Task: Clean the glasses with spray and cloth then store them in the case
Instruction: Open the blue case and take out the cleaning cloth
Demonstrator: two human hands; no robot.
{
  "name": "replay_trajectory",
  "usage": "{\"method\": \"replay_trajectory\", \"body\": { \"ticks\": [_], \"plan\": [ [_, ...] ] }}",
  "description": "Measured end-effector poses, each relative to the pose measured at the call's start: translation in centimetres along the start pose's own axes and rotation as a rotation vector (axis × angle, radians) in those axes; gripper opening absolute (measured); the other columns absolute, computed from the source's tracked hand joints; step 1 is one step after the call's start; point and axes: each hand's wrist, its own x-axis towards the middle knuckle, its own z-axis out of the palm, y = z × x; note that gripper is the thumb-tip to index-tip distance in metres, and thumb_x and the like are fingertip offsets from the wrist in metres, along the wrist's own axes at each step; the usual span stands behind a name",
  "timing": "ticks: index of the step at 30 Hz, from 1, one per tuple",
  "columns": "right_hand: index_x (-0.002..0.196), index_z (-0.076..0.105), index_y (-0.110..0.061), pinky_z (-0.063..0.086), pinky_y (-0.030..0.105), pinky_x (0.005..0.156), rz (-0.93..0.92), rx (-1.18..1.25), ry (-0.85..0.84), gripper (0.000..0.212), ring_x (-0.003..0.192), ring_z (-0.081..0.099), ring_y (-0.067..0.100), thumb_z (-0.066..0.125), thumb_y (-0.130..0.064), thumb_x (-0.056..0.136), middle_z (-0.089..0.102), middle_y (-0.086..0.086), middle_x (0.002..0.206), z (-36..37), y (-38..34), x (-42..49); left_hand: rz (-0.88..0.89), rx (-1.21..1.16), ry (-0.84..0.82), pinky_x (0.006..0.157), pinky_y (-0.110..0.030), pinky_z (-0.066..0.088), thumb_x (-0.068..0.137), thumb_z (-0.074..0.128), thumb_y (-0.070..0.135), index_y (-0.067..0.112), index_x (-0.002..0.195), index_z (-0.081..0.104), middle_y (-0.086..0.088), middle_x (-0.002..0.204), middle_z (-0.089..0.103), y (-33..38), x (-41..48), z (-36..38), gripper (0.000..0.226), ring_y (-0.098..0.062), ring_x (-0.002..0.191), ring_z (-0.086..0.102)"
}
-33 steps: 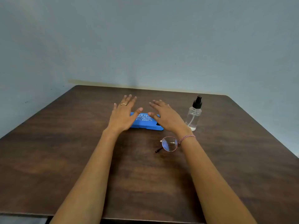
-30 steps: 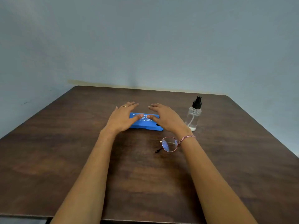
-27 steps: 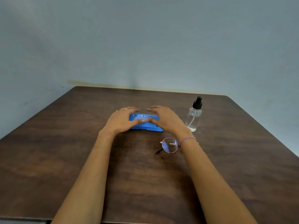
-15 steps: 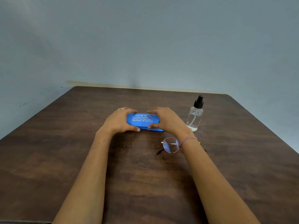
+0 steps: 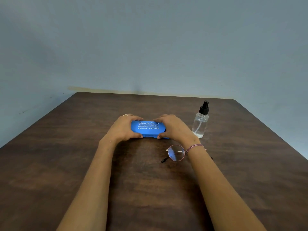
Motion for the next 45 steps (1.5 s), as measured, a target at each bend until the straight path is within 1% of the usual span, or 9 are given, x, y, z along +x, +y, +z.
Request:
{"method": "replay_trajectory", "body": {
  "ticks": [7,12,16,22,27,33,36,41,45],
  "plan": [
    [0.137,0.047,-0.016,0.039,0.033,0.099,0.015,0.004,0.022,0.066,0.120,0.047,0.021,0.074,-0.026,0.078,0.054,0.004,0.131,-0.4,1.2,-0.2,-0.005,-0.109,0.003,0.099,-0.030,0.033,0.065,0.084,0.029,0.028,0.130,0.053,0.000,0.130,0.052,-0.4,0.0,0.7,0.072,-0.019,0.122,0.044],
    [0.138,0.045,-0.012,0.037,0.031,0.101,-0.004,0.027,0.017,0.063,0.122,0.048,0.022,0.070,-0.023,0.081,0.054,0.006,0.133,-0.4,1.4,-0.4,-0.046,-0.229,-0.004,0.098,-0.029,0.037,0.063,0.085,0.032,0.030,0.128,0.054,0.003,0.129,0.053,-0.6,-0.1,0.8,0.072,-0.012,0.114,0.046],
    [0.137,0.046,-0.011,0.038,0.035,0.101,-0.006,0.006,0.028,0.062,0.122,0.049,0.023,0.068,-0.031,0.083,0.055,0.007,0.133,-0.3,1.1,-0.4,-0.072,-0.291,0.012,0.092,-0.025,0.039,0.061,0.086,0.031,0.029,0.126,0.057,0.006,0.126,0.054,-0.8,-0.1,0.7,0.071,-0.010,0.111,0.047],
    [0.134,0.050,-0.012,0.042,0.037,0.098,-0.014,-0.017,0.028,0.059,0.117,0.052,0.023,0.066,-0.039,0.084,0.060,0.008,0.128,-0.6,0.4,-0.5,-0.109,-0.372,-0.001,0.098,-0.033,0.046,0.057,0.088,0.033,0.028,0.119,0.060,0.006,0.121,0.057,-1.2,0.0,0.5,0.068,-0.014,0.113,0.053],
    [0.129,0.054,-0.010,0.044,0.036,0.093,-0.011,-0.047,0.007,0.052,0.111,0.055,0.024,0.062,-0.039,0.087,0.062,0.009,0.121,-0.5,-0.6,-0.4,-0.119,-0.419,-0.029,0.092,-0.027,0.045,0.060,0.087,0.026,0.027,0.120,0.058,0.006,0.118,0.055,-1.8,-0.3,0.1,0.066,-0.013,0.111,0.052],
    [0.118,0.055,-0.004,0.042,0.032,0.081,0.007,-0.155,-0.027,0.037,0.104,0.057,0.029,0.057,-0.030,0.092,0.060,0.015,0.117,-0.4,-3.5,-0.2,-0.157,-0.480,-0.024,0.092,-0.027,0.044,0.063,0.085,0.020,0.024,0.121,0.057,0.004,0.122,0.054,-2.6,-1.2,-0.3,0.064,-0.015,0.113,0.050],
    [0.124,0.050,0.000,0.045,0.035,0.085,0.024,-0.212,-0.053,0.036,0.108,0.057,0.032,0.051,-0.022,0.096,0.056,0.017,0.122,-0.5,-5.6,-0.3,-0.166,-0.513,-0.018,0.097,-0.033,0.044,0.064,0.085,0.018,0.024,0.121,0.057,0.002,0.125,0.054,-3.4,-1.9,-0.8,0.064,-0.017,0.116,0.049],
    [0.130,0.044,0.004,0.044,0.037,0.092,-0.007,-0.379,0.062,0.034,0.112,0.055,0.033,0.039,-0.006,0.098,0.055,0.017,0.123,1.1,-8.3,-0.4,-0.166,-0.574,-0.007,0.103,-0.039,0.043,0.061,0.086,0.015,0.034,0.108,0.060,0.000,0.125,0.057,-5.2,-3.5,-2.0,0.056,-0.019,0.117,0.053],
    [0.142,0.023,0.011,0.035,0.044,0.106,-0.017,-0.454,0.099,0.047,0.123,0.045,0.040,0.033,-0.005,0.099,0.044,0.029,0.134,2.6,-9.9,0.3,-0.187,-0.606,0.020,0.100,-0.035,0.042,0.064,0.084,0.012,0.036,0.105,0.059,-0.001,0.126,0.056,-6.2,-4.9,-3.0,0.054,-0.020,0.118,0.050]
  ]
}}
